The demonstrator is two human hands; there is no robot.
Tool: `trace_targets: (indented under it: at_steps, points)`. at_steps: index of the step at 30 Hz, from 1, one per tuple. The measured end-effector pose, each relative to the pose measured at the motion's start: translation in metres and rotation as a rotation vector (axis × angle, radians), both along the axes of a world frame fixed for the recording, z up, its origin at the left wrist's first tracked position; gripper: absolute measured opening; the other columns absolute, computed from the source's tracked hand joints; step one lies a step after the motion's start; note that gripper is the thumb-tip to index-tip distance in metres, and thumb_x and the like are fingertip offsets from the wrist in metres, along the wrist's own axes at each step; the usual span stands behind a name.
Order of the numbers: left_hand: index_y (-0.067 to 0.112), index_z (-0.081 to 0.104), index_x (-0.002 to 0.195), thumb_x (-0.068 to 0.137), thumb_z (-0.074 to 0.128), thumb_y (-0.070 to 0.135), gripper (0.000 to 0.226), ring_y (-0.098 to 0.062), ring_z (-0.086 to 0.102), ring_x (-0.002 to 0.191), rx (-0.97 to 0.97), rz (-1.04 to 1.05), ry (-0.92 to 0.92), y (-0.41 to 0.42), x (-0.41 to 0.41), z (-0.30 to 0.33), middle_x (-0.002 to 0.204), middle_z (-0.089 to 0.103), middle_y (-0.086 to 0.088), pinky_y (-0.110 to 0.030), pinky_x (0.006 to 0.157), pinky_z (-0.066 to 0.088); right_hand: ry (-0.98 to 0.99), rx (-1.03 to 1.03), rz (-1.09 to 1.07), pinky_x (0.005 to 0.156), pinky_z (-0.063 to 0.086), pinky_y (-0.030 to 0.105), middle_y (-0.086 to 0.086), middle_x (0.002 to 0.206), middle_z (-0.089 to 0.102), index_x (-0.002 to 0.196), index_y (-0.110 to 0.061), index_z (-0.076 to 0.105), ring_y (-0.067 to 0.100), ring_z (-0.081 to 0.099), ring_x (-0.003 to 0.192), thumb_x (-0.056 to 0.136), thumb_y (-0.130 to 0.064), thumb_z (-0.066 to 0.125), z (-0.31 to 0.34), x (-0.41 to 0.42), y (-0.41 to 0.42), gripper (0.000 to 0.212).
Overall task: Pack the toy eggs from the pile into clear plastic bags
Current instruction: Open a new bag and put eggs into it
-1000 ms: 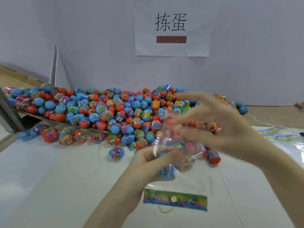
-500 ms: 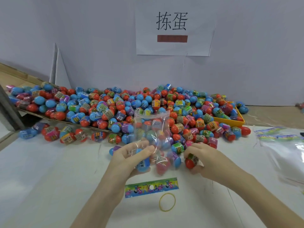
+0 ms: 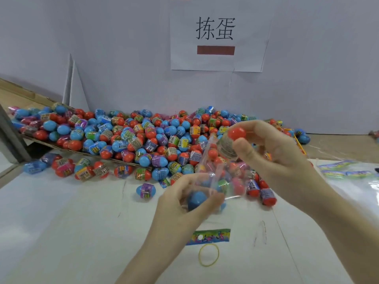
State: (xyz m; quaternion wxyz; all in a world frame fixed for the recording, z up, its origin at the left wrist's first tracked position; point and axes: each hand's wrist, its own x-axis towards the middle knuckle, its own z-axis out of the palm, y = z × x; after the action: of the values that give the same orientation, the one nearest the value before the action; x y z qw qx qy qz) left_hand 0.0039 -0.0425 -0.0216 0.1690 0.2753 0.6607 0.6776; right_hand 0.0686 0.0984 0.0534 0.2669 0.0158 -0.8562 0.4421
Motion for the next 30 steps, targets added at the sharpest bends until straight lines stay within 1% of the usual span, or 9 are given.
trace_targets:
  at_steps: [4,8,12,14,17,22,25,27,30]
  points:
    - [0.032,0.062,0.1,0.056,0.07,0.042,0.045,-0.002,0.067,0.076,0.046,-0.043,0.009,-0.001,0.004,0.001,0.083,0.072,0.012,-0.012,0.062,0.05,0.015,0.282,-0.197,0.086,0.03,0.024,-0.028,0.093,0.051,0.09,-0.044,0.05,0.007,0.043,0.096,0.081,-0.056,0.052,-0.006,-0.001,0.0,0.015]
    - [0.032,0.062,0.1,0.059,0.07,0.036,0.042,-0.002,0.067,0.078,0.065,-0.071,-0.009,-0.001,0.003,0.002,0.086,0.073,0.009,-0.011,0.063,0.05,-0.059,0.441,-0.223,0.084,0.025,0.028,-0.031,0.089,0.046,0.101,-0.038,0.054,0.009,0.039,0.092,0.076,-0.05,0.04,-0.005,-0.001,0.0,0.031]
    - [0.031,0.059,0.107,0.061,0.069,0.038,0.047,0.0,0.066,0.084,0.056,-0.085,0.001,-0.002,0.002,0.002,0.091,0.072,0.011,-0.011,0.066,0.049,-0.134,0.398,-0.161,0.088,0.022,0.029,-0.031,0.084,0.051,0.092,-0.051,0.041,0.012,0.044,0.099,0.084,-0.034,0.054,0.0,0.0,-0.001,0.023]
    - [0.03,0.059,0.108,0.062,0.068,0.038,0.047,-0.001,0.066,0.084,0.073,-0.087,-0.027,-0.002,0.002,0.003,0.09,0.072,0.011,-0.01,0.063,0.048,-0.174,0.361,-0.123,0.094,0.026,0.035,-0.03,0.082,0.055,0.084,-0.05,0.044,0.01,0.047,0.102,0.078,-0.043,0.05,0.002,0.002,-0.001,0.011]
    - [0.025,0.061,0.108,0.061,0.067,0.041,0.05,-0.005,0.068,0.081,0.102,-0.089,-0.081,-0.002,0.0,0.005,0.089,0.073,0.005,-0.01,0.061,0.048,-0.226,0.483,-0.095,0.083,0.018,0.028,-0.032,0.079,0.056,0.079,-0.051,0.047,0.003,0.04,0.099,0.07,-0.054,0.043,0.004,0.005,0.001,0.01]
    - [0.021,0.063,0.107,0.06,0.067,0.037,0.049,-0.007,0.069,0.08,0.117,-0.128,-0.146,-0.002,-0.001,0.004,0.089,0.074,0.004,-0.01,0.063,0.049,-0.286,0.745,-0.09,0.072,0.012,0.029,-0.026,0.082,0.054,0.072,-0.049,0.048,0.004,0.034,0.095,0.061,-0.072,0.021,0.014,0.0,0.005,0.037]
    - [0.019,0.066,0.103,0.06,0.068,0.038,0.047,-0.009,0.069,0.082,0.108,-0.14,-0.162,-0.002,0.0,0.002,0.09,0.074,0.003,-0.012,0.067,0.05,-0.4,0.601,0.038,0.084,0.03,0.029,-0.024,0.077,0.057,0.075,-0.043,0.056,0.0,0.049,0.087,0.068,-0.064,0.045,0.016,-0.003,0.008,0.024]
    - [0.021,0.067,0.1,0.058,0.068,0.042,0.047,-0.008,0.069,0.084,0.068,-0.154,-0.159,-0.002,-0.001,0.001,0.091,0.074,0.004,-0.012,0.069,0.05,-0.475,0.412,0.132,0.073,0.052,0.042,-0.016,0.078,0.064,0.084,-0.033,0.063,0.012,0.063,0.073,0.074,-0.042,0.065,0.016,-0.004,0.012,0.014]
    - [0.026,0.068,0.097,0.055,0.068,0.05,0.048,-0.005,0.068,0.088,-0.014,-0.224,-0.155,-0.001,-0.001,0.0,0.093,0.073,0.009,-0.011,0.07,0.049,-0.492,0.435,0.15,0.069,0.053,0.027,-0.015,0.081,0.064,0.086,-0.033,0.063,0.003,0.061,0.071,0.079,-0.026,0.068,0.013,-0.006,0.013,0.011]
